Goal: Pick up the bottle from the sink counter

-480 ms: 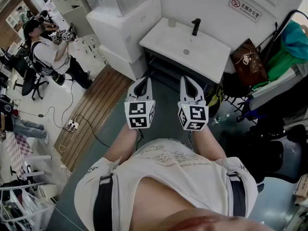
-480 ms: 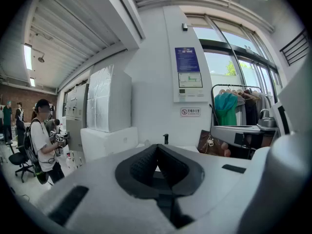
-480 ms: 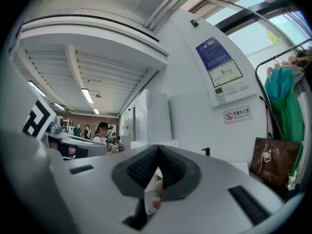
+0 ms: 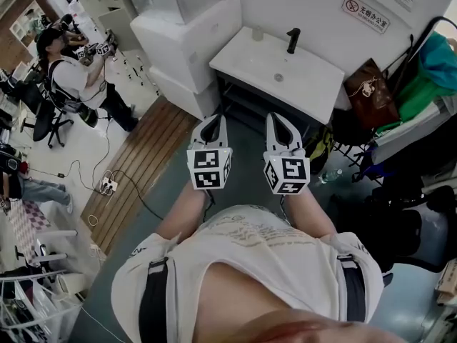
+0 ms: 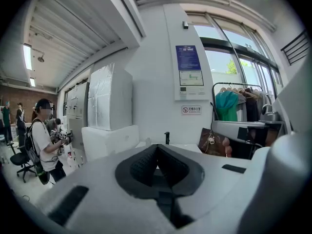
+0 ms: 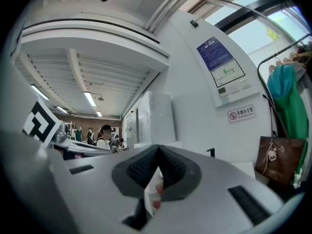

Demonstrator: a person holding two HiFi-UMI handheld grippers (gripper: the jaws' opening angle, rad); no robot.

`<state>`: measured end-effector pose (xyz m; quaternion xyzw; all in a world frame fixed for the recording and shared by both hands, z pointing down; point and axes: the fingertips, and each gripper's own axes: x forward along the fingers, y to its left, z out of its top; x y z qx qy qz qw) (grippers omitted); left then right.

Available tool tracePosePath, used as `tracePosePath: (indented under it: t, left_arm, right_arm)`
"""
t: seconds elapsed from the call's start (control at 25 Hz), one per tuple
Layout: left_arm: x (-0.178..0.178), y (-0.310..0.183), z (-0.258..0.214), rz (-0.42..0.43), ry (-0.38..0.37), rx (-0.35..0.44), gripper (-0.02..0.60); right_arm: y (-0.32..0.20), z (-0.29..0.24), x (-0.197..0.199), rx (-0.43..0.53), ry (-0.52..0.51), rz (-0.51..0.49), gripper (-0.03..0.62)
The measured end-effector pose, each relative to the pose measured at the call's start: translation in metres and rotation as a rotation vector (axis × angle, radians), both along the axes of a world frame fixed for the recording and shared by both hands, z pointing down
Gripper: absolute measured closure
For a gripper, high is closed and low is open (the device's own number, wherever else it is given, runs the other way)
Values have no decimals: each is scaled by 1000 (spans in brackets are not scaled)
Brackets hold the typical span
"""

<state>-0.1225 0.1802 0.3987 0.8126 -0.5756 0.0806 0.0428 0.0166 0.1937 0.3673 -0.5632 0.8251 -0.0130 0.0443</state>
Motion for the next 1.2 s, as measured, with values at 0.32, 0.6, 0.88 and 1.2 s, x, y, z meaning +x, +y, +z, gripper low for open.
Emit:
tracePosePath:
  t: [0.32,0.6,0.88,1.2]
  left_arm:
    - [-21,7,4,13,29,3,560]
    - [-43,11,15,35,33,-8,560]
    - [-45,14,24,64,6,-9,560]
    - [-50,-4,26,63,5,-2,560]
  right_arm:
    - [7,4,-26,4,3,-6,572]
    - [17,15,-44,-10,1,32,572]
    - [19,25,-53,-35,-3,42,572]
    - [1,18,-59,-8,-13,36,572]
